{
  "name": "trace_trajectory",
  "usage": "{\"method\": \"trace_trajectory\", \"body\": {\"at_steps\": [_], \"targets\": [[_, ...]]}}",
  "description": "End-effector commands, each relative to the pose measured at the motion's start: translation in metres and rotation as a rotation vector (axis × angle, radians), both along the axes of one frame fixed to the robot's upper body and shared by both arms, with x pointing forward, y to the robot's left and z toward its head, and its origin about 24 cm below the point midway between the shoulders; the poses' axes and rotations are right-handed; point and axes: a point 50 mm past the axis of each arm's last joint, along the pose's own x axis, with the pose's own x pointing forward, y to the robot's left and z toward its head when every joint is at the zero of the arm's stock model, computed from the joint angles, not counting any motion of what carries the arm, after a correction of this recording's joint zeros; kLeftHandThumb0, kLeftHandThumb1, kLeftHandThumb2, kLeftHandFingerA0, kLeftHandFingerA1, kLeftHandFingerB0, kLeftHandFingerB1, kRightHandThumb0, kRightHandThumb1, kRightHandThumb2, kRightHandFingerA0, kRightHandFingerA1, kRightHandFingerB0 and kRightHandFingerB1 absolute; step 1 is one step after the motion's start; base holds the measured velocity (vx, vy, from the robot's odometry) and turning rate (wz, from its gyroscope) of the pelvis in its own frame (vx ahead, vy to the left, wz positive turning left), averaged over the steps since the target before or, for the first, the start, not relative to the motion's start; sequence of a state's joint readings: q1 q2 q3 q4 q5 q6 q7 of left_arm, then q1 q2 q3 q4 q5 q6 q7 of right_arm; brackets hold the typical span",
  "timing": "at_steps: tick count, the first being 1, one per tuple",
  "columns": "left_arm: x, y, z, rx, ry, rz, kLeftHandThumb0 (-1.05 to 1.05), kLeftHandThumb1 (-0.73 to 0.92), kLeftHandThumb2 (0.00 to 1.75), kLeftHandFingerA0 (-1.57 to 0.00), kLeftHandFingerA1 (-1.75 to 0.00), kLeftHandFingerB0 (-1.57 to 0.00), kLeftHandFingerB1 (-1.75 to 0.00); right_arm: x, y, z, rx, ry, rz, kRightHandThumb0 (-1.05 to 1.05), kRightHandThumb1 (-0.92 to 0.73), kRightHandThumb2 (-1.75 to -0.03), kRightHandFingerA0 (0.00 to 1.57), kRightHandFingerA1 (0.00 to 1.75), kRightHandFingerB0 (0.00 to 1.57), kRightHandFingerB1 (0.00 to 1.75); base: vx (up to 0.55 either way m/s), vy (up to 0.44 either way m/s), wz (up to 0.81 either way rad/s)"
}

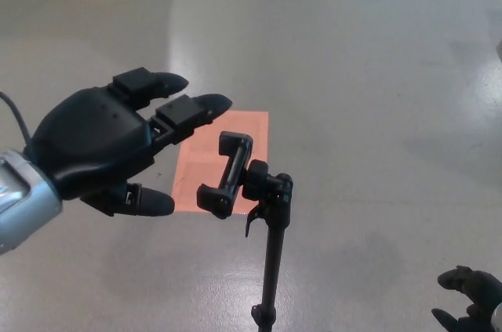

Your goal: The robot uses its left hand to grab the top of a phone stand kept on the floor and tilt it upwards to adjust its angle

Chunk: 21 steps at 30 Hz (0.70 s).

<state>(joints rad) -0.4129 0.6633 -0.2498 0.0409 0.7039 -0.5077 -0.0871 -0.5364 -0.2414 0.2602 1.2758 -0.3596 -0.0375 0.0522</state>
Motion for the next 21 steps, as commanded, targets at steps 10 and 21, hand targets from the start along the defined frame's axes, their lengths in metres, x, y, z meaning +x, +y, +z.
{"method": "trace_trajectory", "body": {"at_steps": [10, 21], "targets": [[0.006, -0.004, 0.002, 0.056, 0.009, 0.021, -0.8, 0.58, 0.95, -0.07, -0.28, -0.01, -0.22, 0.014, -0.001, 0.014, -0.007, -0.017, 0.002, -0.34, -0.56, -1.1, 0.01, 0.48, 0.0, 0.46, 0.0, 0.0, 0.0], [0.008, -0.001, 0.003, 0.066, 0.001, 0.029, -0.77, 0.55, 0.92, -0.07, -0.32, 0.0, -0.24, 0.019, 0.001, 0.017, -0.005, -0.012, -0.007, -0.34, -0.55, -1.09, 0.01, 0.48, 0.0, 0.46, 0.0, 0.0, 0.0]]}}
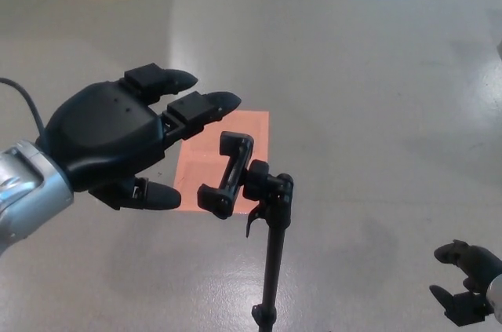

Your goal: The robot uses its left hand to grab the top of a phone stand kept on the floor and tilt it upwards to adjust its angle

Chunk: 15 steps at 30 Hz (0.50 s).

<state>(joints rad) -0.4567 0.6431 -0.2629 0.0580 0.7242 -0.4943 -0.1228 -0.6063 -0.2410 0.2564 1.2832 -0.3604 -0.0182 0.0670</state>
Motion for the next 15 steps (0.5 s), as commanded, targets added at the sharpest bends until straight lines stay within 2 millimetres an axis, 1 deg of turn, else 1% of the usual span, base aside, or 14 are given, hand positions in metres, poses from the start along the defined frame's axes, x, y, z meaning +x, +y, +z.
{"method": "trace_trajectory", "body": {"at_steps": [1, 2, 7, 8, 9, 10, 11, 12, 15], "targets": [[0.0018, 0.005, -0.0011, 0.036, 0.0, 0.023, -0.77, 0.55, 0.92, -0.07, -0.32, 0.0, -0.24, -0.0015, -0.0032, -0.0009, -0.001, 0.026, -0.017, -0.34, -0.55, -1.09, 0.01, 0.48, 0.0, 0.46, 0.0, 0.0, 0.0], [0.002, 0.0049, -0.0015, 0.036, 0.003, 0.023, -0.79, 0.56, 0.93, -0.1, -0.3, 0.0, -0.21, -0.0018, -0.0034, -0.0011, -0.003, 0.027, -0.014, -0.34, -0.55, -1.09, 0.01, 0.48, 0.0, 0.46, 0.0, 0.0, 0.0], [0.0022, 0.0048, -0.0036, 0.039, 0.011, 0.027, -0.79, 0.56, 0.93, -0.08, -0.31, 0.0, -0.22, -0.0031, -0.004, -0.0021, -0.011, 0.029, -0.007, -0.34, -0.55, -1.09, 0.02, 0.48, 0.0, 0.47, 0.0, 0.0, 0.0], [0.0023, 0.0049, -0.0044, 0.051, 0.009, 0.029, -0.84, 0.59, 0.95, -0.17, -0.32, 0.0, -0.2, -0.0033, -0.0039, -0.0023, -0.017, 0.032, -0.001, -0.34, -0.55, -1.09, 0.01, 0.48, 0.0, 0.46, 0.0, 0.0, 0.0], [0.0024, 0.0049, -0.0047, 0.059, 0.006, 0.029, -0.84, 0.6, 0.96, -0.18, -0.32, 0.0, -0.19, -0.0035, -0.0039, -0.0025, -0.016, 0.033, -0.002, -0.34, -0.55, -1.09, 0.01, 0.48, 0.0, 0.46, 0.0, 0.0, 0.0], [0.0025, 0.0049, -0.0049, 0.065, 0.005, 0.03, -0.84, 0.6, 0.96, -0.18, -0.32, 0.0, -0.19, -0.0036, -0.004, -0.0027, -0.015, 0.034, -0.003, -0.34, -0.55, -1.09, 0.01, 0.48, 0.0, 0.46, 0.0, 0.0, 0.0], [0.0026, 0.0047, -0.0055, 0.08, -0.002, 0.029, -0.79, 0.58, 0.95, -0.07, -0.29, 0.0, -0.22, -0.004, -0.0043, -0.0029, -0.015, 0.034, -0.004, -0.34, -0.56, -1.1, 0.01, 0.48, 0.0, 0.46, 0.0, 0.0, 0.0], [0.0024, 0.0046, -0.0067, 0.086, -0.006, 0.027, -0.8, 0.57, 0.93, -0.09, -0.32, -0.01, -0.23, -0.004, -0.0044, -0.0029, -0.008, 0.035, -0.009, -0.34, -0.55, -1.1, 0.01, 0.49, 0.0, 0.47, 0.0, 0.0, 0.0], [0.0021, 0.0046, -0.0094, 0.099, -0.014, 0.023, -0.81, 0.57, 0.92, -0.1, -0.32, -0.02, -0.23, -0.004, -0.0046, -0.0028, 0.002, 0.036, -0.014, -0.34, -0.55, -1.1, 0.01, 0.49, 0.0, 0.47, 0.0, 0.0, 0.0]]}}
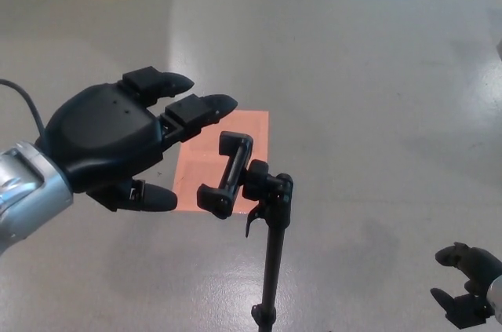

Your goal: The robot uses its left hand to grab the top of a phone stand kept on the floor and tilt it upwards to adjust its angle

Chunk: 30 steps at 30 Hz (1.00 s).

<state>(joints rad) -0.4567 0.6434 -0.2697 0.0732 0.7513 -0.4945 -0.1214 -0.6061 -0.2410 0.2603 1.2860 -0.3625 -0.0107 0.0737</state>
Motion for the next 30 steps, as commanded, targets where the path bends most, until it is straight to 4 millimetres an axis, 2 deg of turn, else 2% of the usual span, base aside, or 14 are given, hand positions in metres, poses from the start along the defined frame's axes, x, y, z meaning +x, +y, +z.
{"method": "trace_trajectory", "body": {"at_steps": [1, 2, 3, 4, 11, 12, 14, 15, 16, 22, 23, 26, 29, 30], "targets": [[0.0, 0.003, -0.006, 0.075, -0.023, 0.007, -0.81, 0.57, 0.93, -0.1, -0.33, -0.02, -0.23, -0.003, -0.004, -0.002, 0.004, 0.022, -0.013, -0.34, -0.55, -1.1, 0.01, 0.49, 0.0, 0.47, 0.0, 0.0, 0.0], [0.0, 0.004, -0.009, 0.084, -0.026, 0.003, -0.8, 0.72, 0.63, -0.14, -0.26, -0.01, -0.22, -0.004, -0.004, -0.003, 0.004, 0.022, -0.012, -0.34, -0.55, -1.1, 0.01, 0.49, 0.0, 0.47, 0.0, 0.0, 0.0], [0.0, 0.004, -0.011, 0.089, -0.027, 0.002, -0.8, 0.72, 0.63, -0.14, -0.26, -0.01, -0.22, -0.004, -0.005, -0.003, 0.005, 0.022, -0.012, -0.34, -0.55, -1.1, 0.01, 0.49, 0.0, 0.47, 0.0, 0.0, 0.0], [0.0, 0.004, -0.013, 0.092, -0.027, -0.004, -0.82, 0.57, 0.93, -0.11, -0.34, -0.02, -0.23, -0.004, -0.005, -0.003, 0.005, 0.022, -0.012, -0.34, -0.55, -1.1, 0.01, 0.48, 0.0, 0.46, 0.0, 0.0, 0.0], [0.001, 0.004, -0.021, 0.128, -0.027, -0.014, -0.84, 0.6, 0.95, -0.1, -0.32, -0.03, -0.24, -0.004, -0.004, -0.003, 0.001, 0.025, -0.009, -0.34, -0.56, -1.1, 0.01, 0.48, 0.0, 0.46, 0.0, 0.0, 0.0], [0.001, 0.004, -0.022, 0.133, -0.028, -0.014, -0.85, 0.61, 0.94, -0.1, -0.33, -0.05, -0.25, -0.004, -0.004, -0.003, 0.0, 0.025, -0.008, -0.65, -0.84, -0.65, 0.19, 0.32, 0.18, 0.28, 0.0, 0.0, 0.0], [0.0, 0.004, -0.023, 0.14, -0.032, -0.016, -0.85, 0.61, 0.94, -0.1, -0.33, -0.05, -0.25, -0.004, -0.004, -0.003, -0.004, 0.025, -0.008, -0.65, -0.84, -0.65, 0.19, 0.32, 0.18, 0.28, 0.0, 0.0, 0.0], [0.0, 0.003, -0.024, 0.144, -0.035, -0.019, -0.83, 0.75, 0.64, -0.15, -0.27, -0.05, -0.23, -0.004, -0.004, -0.003, -0.005, 0.027, -0.011, -0.66, -0.83, -0.65, 0.2, 0.32, 0.18, 0.28, 0.0, 0.0, 0.0], [-0.001, 0.003, -0.025, 0.145, -0.036, -0.023, -0.85, 0.61, 0.95, -0.11, -0.36, -0.03, -0.26, -0.005, -0.004, -0.004, -0.002, 0.027, -0.013, -0.64, -0.83, -0.65, 0.2, 0.32, 0.19, 0.28, 0.0, 0.0, 0.0], [-0.003, 0.002, -0.03, 0.146, -0.039, -0.038, -0.84, 0.62, 0.97, -0.11, -0.35, -0.02, -0.26, -0.005, -0.004, -0.004, 0.011, 0.024, -0.02, -0.64, -0.81, -0.66, 0.18, 0.32, 0.2, 0.29, 0.0, 0.0, 0.0], [-0.003, 0.0, -0.031, 0.146, -0.035, -0.039, -0.83, 0.75, 0.64, -0.16, -0.27, -0.04, -0.23, -0.005, -0.004, -0.004, 0.0, 0.028, -0.012, -0.65, -0.84, -0.65, 0.19, 0.32, 0.18, 0.28, 0.0, 0.0, 0.0], [-0.004, -0.001, -0.033, 0.156, -0.027, -0.04, -0.82, 0.59, 0.97, -0.1, -0.33, -0.01, -0.24, -0.005, -0.004, -0.004, -0.005, 0.031, -0.008, -0.65, -0.84, -0.65, 0.19, 0.32, 0.18, 0.28, 0.0, 0.0, 0.0], [-0.007, -0.003, -0.037, 0.182, -0.014, -0.045, -0.81, 0.74, 0.64, -0.13, -0.26, -0.01, -0.23, -0.006, -0.003, -0.005, 0.001, 0.032, -0.013, -0.64, -0.83, -0.65, 0.19, 0.33, 0.18, 0.28, 0.0, 0.0, 0.0], [-0.007, -0.004, -0.038, 0.181, -0.012, -0.051, -0.81, 0.58, 0.93, -0.11, -0.34, -0.02, -0.25, -0.006, -0.003, -0.005, 0.005, 0.031, -0.016, -0.64, -0.81, -0.66, 0.17, 0.32, 0.2, 0.29, 0.0, 0.0, 0.0]]}}
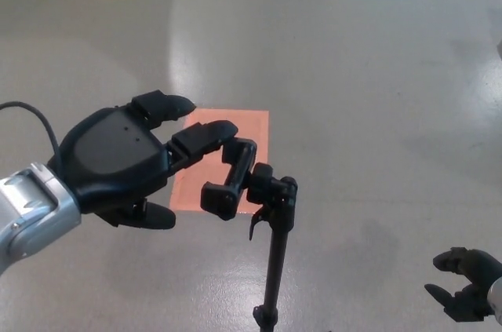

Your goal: The robot uses its left hand to grab the top of a phone stand kept on the floor and tilt it upwards to adjust its angle

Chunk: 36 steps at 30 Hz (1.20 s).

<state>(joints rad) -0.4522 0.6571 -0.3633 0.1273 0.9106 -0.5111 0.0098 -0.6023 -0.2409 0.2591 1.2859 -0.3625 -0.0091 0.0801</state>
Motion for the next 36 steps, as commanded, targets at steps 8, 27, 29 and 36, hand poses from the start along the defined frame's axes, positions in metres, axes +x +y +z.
{"method": "trace_trajectory", "body": {"at_steps": [8, 27, 29, 36], "targets": [[-0.01, -0.002, -0.022, 0.067, 0.06, -0.031, -0.8, 0.57, 0.91, -0.09, -0.35, -0.03, -0.27, -0.003, -0.003, -0.002, -0.023, 0.025, 0.006, -0.64, -0.84, -0.66, 0.2, 0.32, 0.18, 0.27, 0.0, 0.0, 0.0], [-0.016, -0.003, -0.041, 0.126, 0.083, -0.051, -0.83, 0.58, 0.91, -0.1, -0.34, -0.05, -0.28, -0.003, -0.003, -0.002, 0.01, 0.022, -0.018, -0.34, -0.55, -1.09, 0.01, 0.49, 0.0, 0.46, 0.0, 0.0, 0.0], [-0.016, -0.003, -0.042, 0.118, 0.092, -0.049, -0.82, 0.58, 0.92, -0.1, -0.33, -0.04, -0.28, -0.002, -0.003, -0.001, 0.011, 0.019, -0.018, -0.34, -0.56, -1.09, 0.02, 0.49, 0.0, 0.46, 0.0, 0.0, 0.0], [-0.014, 0.0, -0.043, 0.133, 0.092, -0.044, -0.8, 0.73, 0.63, -0.15, -0.27, -0.05, -0.23, -0.001, -0.003, 0.0, -0.003, 0.019, -0.011, -0.65, -0.83, -0.65, 0.19, 0.32, 0.18, 0.28, 0.0, 0.0, 0.0]]}}
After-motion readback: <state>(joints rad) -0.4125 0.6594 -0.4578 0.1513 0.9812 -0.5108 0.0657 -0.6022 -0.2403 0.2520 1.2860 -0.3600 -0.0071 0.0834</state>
